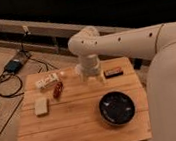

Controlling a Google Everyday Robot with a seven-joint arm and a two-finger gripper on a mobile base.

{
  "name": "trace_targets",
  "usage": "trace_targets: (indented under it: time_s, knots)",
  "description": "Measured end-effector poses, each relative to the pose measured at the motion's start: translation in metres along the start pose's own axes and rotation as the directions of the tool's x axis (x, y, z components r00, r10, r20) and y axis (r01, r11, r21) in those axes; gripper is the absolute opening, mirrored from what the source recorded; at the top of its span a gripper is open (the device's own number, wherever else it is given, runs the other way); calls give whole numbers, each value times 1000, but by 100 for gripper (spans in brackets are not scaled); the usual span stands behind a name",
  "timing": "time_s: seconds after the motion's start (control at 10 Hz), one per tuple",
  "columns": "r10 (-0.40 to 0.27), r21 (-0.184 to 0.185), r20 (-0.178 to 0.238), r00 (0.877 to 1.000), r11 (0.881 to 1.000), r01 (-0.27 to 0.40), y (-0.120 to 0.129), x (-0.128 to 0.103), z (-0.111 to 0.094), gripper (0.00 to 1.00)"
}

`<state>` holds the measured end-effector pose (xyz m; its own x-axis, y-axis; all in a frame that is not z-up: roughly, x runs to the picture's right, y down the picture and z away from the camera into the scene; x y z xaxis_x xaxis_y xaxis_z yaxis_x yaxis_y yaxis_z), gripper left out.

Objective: Move the arm in a circular motion

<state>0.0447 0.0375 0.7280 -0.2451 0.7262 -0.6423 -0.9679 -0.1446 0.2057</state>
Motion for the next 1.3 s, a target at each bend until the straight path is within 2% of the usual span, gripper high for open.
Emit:
trace_targets:
  time_s: [0.2,0.3,0.4,0.5,0.6,0.7,0.8,0.9,1.0,1.1,1.3]
  knots:
    - [-29,23,16,999,999,28,-5,-42,-21,65]
    - [-65,48,24,998,997,64,3,-70,-32,65]
    - [-92,63,22,995,994,91,14,-84,-36,65]
    - [-153,84,17,988,985,151,43,-103,-40,65]
    - [-205,96,10,979,974,203,69,-112,-40,65]
    - [-283,103,-3,959,954,282,107,-115,-37,65]
    - [-340,100,-15,940,935,339,135,-112,-33,65]
    - [-422,94,-34,906,901,424,172,-104,-25,65]
    - [-485,84,-49,873,869,488,199,-93,-17,65]
    - [-534,75,-65,843,840,538,219,-80,-9,65]
    - [-634,62,-111,766,764,642,251,-42,12,65]
